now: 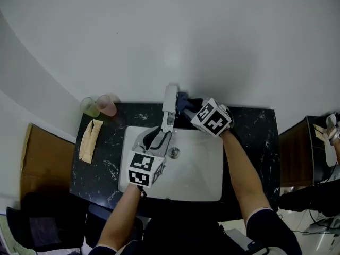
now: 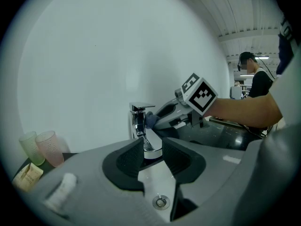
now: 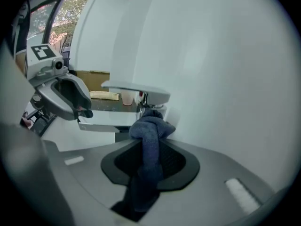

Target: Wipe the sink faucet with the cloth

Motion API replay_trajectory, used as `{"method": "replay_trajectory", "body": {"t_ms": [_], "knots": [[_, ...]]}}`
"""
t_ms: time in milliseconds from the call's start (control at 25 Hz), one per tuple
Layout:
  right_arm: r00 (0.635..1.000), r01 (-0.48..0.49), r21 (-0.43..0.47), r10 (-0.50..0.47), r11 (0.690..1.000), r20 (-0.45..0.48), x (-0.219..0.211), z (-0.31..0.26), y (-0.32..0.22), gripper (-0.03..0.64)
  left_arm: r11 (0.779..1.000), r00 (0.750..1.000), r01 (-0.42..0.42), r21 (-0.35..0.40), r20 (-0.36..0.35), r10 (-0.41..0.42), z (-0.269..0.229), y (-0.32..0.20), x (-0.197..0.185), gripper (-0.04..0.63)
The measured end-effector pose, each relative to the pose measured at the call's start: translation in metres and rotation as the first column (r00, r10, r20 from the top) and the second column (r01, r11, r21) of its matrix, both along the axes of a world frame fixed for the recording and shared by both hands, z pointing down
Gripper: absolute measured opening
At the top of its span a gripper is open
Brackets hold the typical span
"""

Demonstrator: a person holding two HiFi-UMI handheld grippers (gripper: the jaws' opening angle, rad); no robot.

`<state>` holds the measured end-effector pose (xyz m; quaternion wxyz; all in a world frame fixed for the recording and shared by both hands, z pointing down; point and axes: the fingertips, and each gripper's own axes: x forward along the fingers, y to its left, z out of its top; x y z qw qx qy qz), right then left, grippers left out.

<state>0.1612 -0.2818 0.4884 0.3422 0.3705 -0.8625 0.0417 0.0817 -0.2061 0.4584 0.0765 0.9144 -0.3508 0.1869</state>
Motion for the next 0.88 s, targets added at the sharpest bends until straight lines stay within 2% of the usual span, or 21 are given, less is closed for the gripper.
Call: {"method": "replay_trajectory", "body": {"t_ms": [200, 360, 560, 880], "knots": [[1.000, 0.002, 0.093, -0.003, 0.996, 0.011, -0.001, -0.045, 0.000, 0.098, 1.000, 1.000, -0.007, 0.000, 0.006, 0.007, 0.000, 0.000, 0.001, 0.127], [1.000, 0.014, 0.140, -0.013, 0.990, -0.005, 0.000, -0.059, 0.001, 0.098, 1.000, 1.000, -0.007, 0.001, 0.004, 0.007, 0.000, 0.000, 0.001, 0.127], [1.000, 0.010, 0.056, -0.010, 0.998, 0.001, -0.002, -0.031, 0.002, 0.097, 1.000, 1.000, -0.008, 0.001, 0.000, 0.008, 0.000, 0.001, 0.001, 0.127], [0.994, 0.053, -0.118, -0.063, 0.992, -0.089, -0.007, 0.044, 0.004, 0.097, 1.000, 1.000, -0.012, -0.002, -0.003, 0.012, -0.001, 0.002, 0.001, 0.127]]}}
